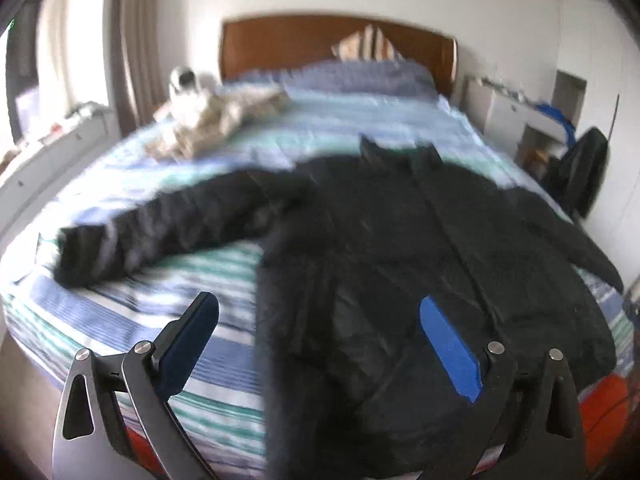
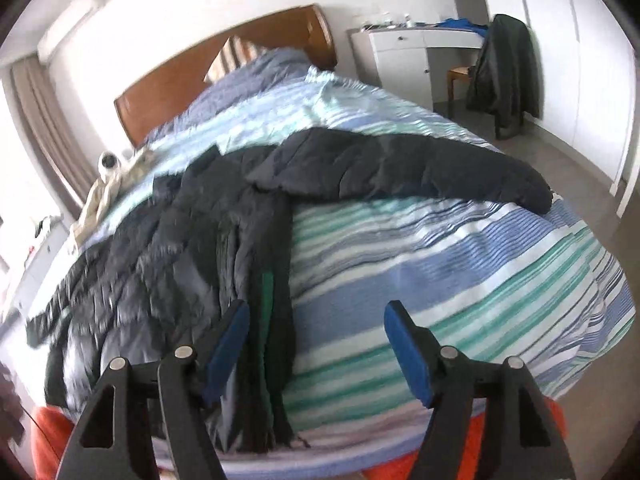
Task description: Fold large clothes
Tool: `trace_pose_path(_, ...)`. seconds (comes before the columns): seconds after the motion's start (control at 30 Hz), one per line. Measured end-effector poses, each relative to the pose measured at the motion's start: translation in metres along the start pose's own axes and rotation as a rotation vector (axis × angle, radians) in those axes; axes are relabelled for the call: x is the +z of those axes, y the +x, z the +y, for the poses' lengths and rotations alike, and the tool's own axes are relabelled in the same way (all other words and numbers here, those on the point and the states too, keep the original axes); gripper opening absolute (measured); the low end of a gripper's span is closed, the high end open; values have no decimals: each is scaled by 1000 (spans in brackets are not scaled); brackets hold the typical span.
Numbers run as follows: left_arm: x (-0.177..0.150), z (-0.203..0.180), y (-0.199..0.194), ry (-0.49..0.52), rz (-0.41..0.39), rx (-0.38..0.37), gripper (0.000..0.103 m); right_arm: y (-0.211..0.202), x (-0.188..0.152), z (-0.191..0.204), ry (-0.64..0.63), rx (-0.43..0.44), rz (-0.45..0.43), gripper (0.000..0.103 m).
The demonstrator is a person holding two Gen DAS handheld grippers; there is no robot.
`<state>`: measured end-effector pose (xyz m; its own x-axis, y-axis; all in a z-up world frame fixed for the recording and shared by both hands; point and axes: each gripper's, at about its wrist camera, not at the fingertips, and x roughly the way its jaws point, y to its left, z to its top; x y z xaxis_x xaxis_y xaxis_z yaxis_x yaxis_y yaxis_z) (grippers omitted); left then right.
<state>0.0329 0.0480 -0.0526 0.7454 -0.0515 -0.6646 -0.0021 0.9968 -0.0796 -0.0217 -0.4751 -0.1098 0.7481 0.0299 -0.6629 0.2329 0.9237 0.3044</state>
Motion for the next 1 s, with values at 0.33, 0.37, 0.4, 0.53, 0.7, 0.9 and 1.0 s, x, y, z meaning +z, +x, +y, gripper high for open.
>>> trace_pose_path(0.33,6,-41,17,79,50,37,102,25,9,-51,270,45,-21,71)
trace_pose_path(0.37,7,-43,18,77,53,19,102,28,11,-57,282,43,-27,71)
trace_pose_path(0.4,9,-47,21,71,63,5,102,30,15,-62,292,39,-35,71)
trace_pose_path(0.53,14,-56,36,34,78,-20,102,40,34,-98,366,-31,-93,71)
trace_pose_path(0.7,15,-55,40,-9,68,-33,102,74,50,-162,609,-20,-80,71)
trace_pose_path(0.9,-1,-31,30,-53,81,11,102,112,55,-217,904,-7,-115,71)
trace_pose_path(1.0,-9,-15,29,-60,118,36,102,133,67,-231,975,-7,-133,71)
